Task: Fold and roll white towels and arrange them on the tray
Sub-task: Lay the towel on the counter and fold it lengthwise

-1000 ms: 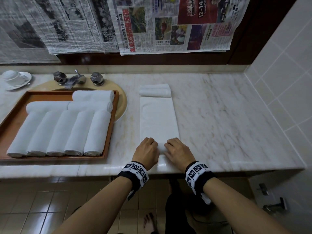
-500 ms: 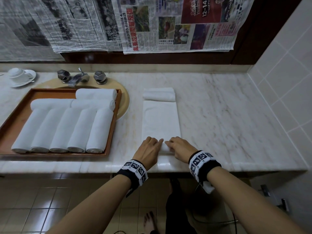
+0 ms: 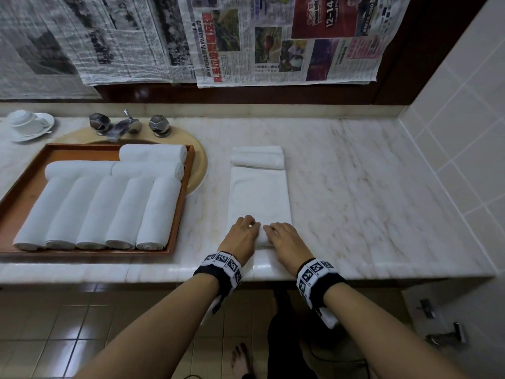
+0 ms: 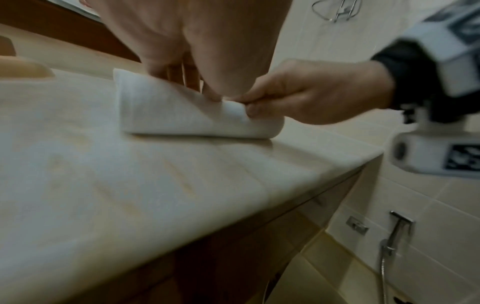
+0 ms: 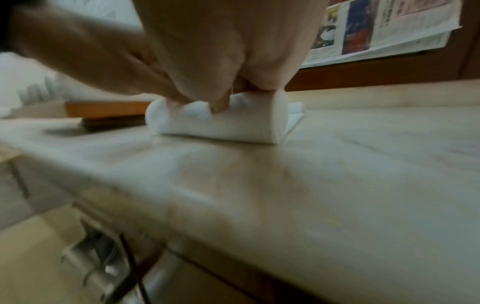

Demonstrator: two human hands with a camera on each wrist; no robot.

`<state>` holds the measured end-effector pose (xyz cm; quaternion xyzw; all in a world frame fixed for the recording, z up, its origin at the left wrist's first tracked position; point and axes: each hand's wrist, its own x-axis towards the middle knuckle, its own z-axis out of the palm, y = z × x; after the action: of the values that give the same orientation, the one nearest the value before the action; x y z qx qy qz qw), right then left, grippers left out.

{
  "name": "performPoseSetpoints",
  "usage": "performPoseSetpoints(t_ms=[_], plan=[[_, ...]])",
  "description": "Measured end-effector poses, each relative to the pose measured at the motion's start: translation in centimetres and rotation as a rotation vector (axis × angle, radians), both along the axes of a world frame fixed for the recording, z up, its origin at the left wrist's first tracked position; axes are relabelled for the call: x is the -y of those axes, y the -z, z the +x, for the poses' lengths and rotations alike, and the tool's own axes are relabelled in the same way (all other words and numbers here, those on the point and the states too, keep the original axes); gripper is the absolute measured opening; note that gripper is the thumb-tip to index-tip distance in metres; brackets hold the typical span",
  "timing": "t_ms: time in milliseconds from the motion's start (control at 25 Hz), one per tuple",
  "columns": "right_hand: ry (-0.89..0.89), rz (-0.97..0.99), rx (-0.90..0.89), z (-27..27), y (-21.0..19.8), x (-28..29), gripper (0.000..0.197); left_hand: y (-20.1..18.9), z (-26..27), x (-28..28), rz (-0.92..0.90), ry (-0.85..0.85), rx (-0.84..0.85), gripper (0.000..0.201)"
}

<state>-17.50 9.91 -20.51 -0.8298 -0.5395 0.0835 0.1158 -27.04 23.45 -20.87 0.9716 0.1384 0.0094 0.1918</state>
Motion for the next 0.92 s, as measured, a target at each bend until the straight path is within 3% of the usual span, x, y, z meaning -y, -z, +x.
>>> performPoseSetpoints(t_ms=[200,400,520,640,760,920], plan=[[0.006,-0.068,-0.108,0.6,0.4,-0.4,0.048,2.2,-3.0,1.8,-0.007,0.091,0.311,0.050],[0.049,0.059,0.140,-1.6,1.5,0.7,0.049,2.2,-0.8,0.5,-0.037,0.047,0.190,0.045],[0.001,0.008,0.145,-1.1,1.5,0.5,0.055,0.9,1.1,-0.2,-0.025,0.043,0.002,0.043],[0.024,0.005,0.007,0.5,0.4,-0.5,0.054,0.5,0.2,0.9,0.010,-0.043,0.093,0.049],[0.030,-0.090,-0.134,1.2,-0.6,-1.2,0.055,1.3,-2.1,2.1,0.045,-0.018,0.253,0.049],[0.056,-0.006,-0.002,-0.3,0.5,-0.2,0.049,1.7,-1.8,1.2,-0.022,-0.030,0.178,0.045]])
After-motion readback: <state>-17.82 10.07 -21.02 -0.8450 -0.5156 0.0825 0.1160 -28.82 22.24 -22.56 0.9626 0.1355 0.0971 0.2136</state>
